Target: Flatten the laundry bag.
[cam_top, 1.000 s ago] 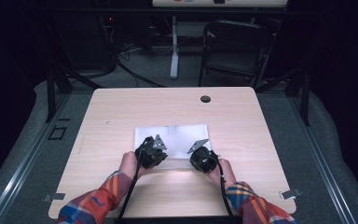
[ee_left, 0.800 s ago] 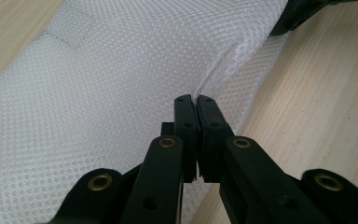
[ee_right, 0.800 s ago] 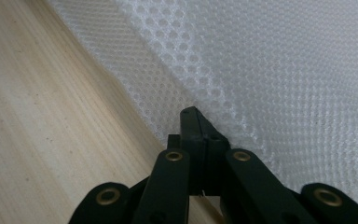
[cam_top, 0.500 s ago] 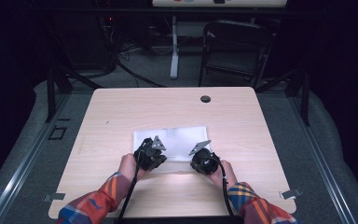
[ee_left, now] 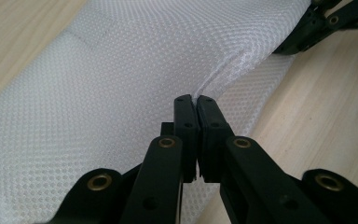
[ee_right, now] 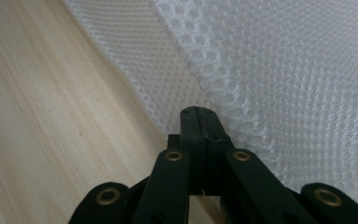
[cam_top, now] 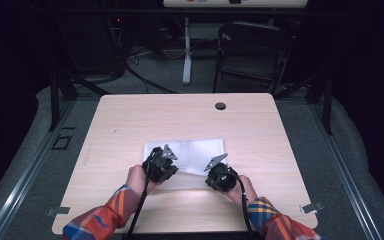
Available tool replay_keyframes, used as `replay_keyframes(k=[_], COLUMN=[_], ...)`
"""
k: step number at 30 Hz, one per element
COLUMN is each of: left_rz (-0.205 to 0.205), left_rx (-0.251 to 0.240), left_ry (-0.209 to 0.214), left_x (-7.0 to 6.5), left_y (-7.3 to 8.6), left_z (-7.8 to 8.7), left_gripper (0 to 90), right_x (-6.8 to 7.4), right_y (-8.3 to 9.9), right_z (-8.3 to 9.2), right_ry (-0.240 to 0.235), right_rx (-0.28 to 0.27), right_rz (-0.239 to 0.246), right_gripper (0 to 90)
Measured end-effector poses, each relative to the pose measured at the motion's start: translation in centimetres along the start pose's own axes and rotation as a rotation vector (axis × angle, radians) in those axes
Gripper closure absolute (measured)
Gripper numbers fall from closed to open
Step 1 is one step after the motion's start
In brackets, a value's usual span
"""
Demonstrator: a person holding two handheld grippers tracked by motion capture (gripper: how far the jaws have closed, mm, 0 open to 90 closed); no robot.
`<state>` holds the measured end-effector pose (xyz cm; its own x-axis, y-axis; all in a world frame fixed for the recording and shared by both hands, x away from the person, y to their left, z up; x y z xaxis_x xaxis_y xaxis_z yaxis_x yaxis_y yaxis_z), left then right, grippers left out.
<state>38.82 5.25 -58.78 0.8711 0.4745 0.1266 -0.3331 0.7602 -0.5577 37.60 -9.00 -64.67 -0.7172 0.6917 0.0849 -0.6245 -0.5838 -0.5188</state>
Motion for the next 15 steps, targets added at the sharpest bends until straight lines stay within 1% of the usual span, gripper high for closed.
replay_keyframes(k=[3,4,5,7,8,9,10,11,12,13,14,15], left_rz=[0.007,0.008,0.018,0.015,0.018,0.019,0.019,0.019,0.018,0.018,0.018,0.018], left_rx=[-0.006,-0.010,-0.017,-0.019,-0.028,-0.035,-0.031,-0.031,-0.031,-0.035,-0.035,-0.040], left_ry=[-0.009,-0.013,-0.018,-0.022,-0.035,-0.037,-0.035,-0.035,-0.045,-0.048,-0.048,-0.049], left_x=[0.3,0.5,0.8,0.9,1.2,1.4,1.5,1.5,1.6,1.9,1.9,2.0], left_y=[-0.3,-0.5,-1.0,-1.2,-1.8,-2.0,-2.2,-2.2,-2.4,-2.7,-2.7,-2.9], left_z=[0.2,0.3,0.4,0.5,0.6,0.6,0.7,0.7,0.8,0.9,0.9,0.9], left_gripper=[88.0,88.0,88.0,88.0,87.9,87.9,87.9,87.9,87.9,87.9,87.9,87.8], right_x=[0.0,0.0,0.0,0.0,0.0,0.0,0.0,0.0,0.0,0.0,0.0,0.0], right_y=[0.0,0.0,-0.1,0.0,0.0,0.0,0.0,-0.1,-0.1,-0.1,-0.1,0.0], right_z=[0.0,0.0,-0.1,0.0,0.0,0.0,0.0,-0.1,-0.1,-0.1,-0.1,0.0], right_ry=[-0.005,-0.003,-0.002,-0.002,-0.009,-0.010,-0.002,-0.003,-0.002,-0.005,-0.005,-0.004], right_rx=[0.000,0.005,-0.005,0.002,-0.002,0.003,0.004,-0.011,-0.010,-0.007,-0.007,0.005], right_rz=[0.005,0.019,0.016,0.019,0.010,0.016,0.021,0.017,0.020,0.023,0.023,0.028], right_gripper=[90.0,90.0,90.0,90.0,90.0,90.0,90.0,90.0,90.0,90.0,90.0,90.0])
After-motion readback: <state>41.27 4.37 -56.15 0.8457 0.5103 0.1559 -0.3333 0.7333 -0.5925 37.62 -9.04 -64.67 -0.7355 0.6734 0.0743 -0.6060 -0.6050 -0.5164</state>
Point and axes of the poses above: each handheld gripper's, and its own axes: z roughly backward along the jaws, y roughly out of its underside, x roughly to its left, the point moved 10 cm from there along -z, roughly forward along the jaws, and after that the axes turned 9 degrees about -z, right-handed, at the moved point
